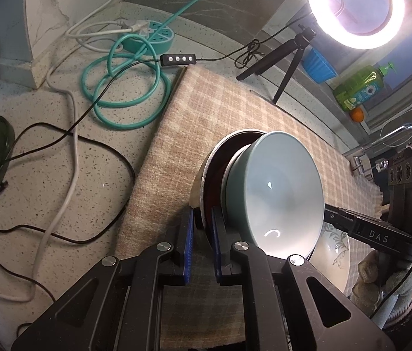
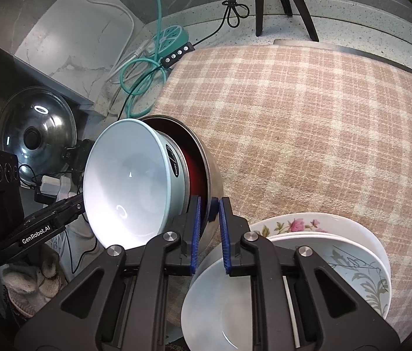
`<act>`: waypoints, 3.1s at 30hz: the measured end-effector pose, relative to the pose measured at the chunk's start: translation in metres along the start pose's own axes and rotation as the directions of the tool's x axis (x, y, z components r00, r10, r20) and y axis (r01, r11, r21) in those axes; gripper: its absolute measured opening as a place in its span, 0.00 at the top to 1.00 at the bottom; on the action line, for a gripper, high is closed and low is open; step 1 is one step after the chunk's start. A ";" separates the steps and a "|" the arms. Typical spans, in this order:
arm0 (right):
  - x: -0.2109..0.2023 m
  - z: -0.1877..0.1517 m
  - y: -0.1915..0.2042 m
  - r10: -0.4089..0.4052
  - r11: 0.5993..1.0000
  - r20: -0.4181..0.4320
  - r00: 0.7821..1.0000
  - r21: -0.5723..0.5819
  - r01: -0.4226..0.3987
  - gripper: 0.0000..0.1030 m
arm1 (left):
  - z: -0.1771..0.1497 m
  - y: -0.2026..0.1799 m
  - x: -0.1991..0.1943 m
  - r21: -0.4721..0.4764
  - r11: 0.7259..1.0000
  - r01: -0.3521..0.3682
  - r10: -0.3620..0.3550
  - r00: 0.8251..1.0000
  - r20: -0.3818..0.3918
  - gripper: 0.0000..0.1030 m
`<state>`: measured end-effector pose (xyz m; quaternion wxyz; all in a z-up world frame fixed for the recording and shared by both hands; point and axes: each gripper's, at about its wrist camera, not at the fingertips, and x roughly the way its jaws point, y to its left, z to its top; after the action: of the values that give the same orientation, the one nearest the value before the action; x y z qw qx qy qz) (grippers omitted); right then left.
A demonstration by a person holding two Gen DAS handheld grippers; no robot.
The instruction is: Organize plates and bowls
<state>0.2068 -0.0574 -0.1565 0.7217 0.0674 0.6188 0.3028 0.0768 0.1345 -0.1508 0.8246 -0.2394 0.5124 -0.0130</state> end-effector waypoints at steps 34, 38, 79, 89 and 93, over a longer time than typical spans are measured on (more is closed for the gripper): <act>-0.124 -0.077 -0.087 -0.016 0.999 0.064 0.998 0.052 0.013 0.87 | -0.056 -0.130 -0.010 0.102 0.993 0.068 -0.068 0.998 -0.005 0.91; -0.120 -0.084 -0.094 -0.017 0.998 0.053 0.998 0.064 0.014 0.87 | -0.064 -0.131 -0.003 0.096 0.993 0.062 -0.060 0.998 -0.027 0.91; -0.140 -0.093 -0.095 -0.052 0.997 0.126 0.991 0.061 0.044 0.65 | -0.068 -0.134 0.003 0.119 0.993 0.016 -0.015 1.000 -0.013 0.88; -0.163 -0.099 -0.094 -0.094 0.995 0.190 0.977 0.049 0.086 0.55 | -0.073 -0.136 -0.020 0.156 0.987 -0.041 0.032 0.998 0.059 0.76; -0.175 -0.103 -0.091 -0.111 0.994 0.217 0.970 0.028 0.108 0.48 | -0.078 -0.146 -0.038 0.201 0.976 -0.078 0.055 0.992 0.117 0.71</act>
<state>0.1338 -0.2505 -0.0729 0.8004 0.0717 0.5410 0.2483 0.0254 -0.0144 -0.0875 0.8720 -0.1359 0.4695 -0.0248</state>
